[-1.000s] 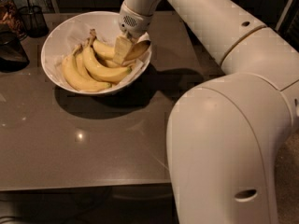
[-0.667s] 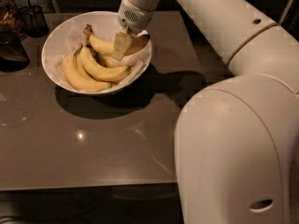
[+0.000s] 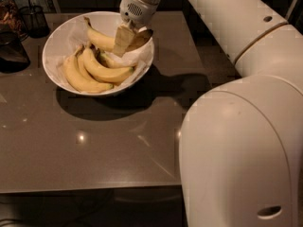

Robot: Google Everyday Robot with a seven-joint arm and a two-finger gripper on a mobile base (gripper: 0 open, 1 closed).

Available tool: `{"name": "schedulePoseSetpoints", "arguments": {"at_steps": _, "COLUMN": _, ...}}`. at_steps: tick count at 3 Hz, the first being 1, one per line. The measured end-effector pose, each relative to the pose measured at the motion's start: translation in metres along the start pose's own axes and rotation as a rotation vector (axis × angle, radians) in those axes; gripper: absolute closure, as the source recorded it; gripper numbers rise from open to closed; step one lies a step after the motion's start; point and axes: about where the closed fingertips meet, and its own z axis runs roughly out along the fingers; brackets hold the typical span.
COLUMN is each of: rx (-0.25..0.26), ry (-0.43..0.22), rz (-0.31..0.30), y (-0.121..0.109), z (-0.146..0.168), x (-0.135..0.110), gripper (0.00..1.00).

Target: Pick banana from white bowl

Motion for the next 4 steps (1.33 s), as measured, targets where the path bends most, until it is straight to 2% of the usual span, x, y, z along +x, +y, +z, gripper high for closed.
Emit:
{"name": "schedulePoseSetpoints", "arguments": {"at_steps": 1, "rx": -0.014, "ry": -0.026, "rz": -0.041, "y": 0.012, "z": -0.019, "x": 0.003, "gripper": 1.0}}
{"name": "schedulePoseSetpoints", "arguments": {"at_steps": 2, "rx": -0.005, "ry": -0.078, "rz": -0.114, "y": 0.036, "z": -0.053, "x": 0.017, "gripper": 1.0}}
{"name": "schedulePoseSetpoints", "arguments": {"at_steps": 4, "rx": -0.002, "ry": -0.075, "rz": -0.119, "y": 0.032, "z": -0.049, "x": 0.014, "gripper": 1.0}}
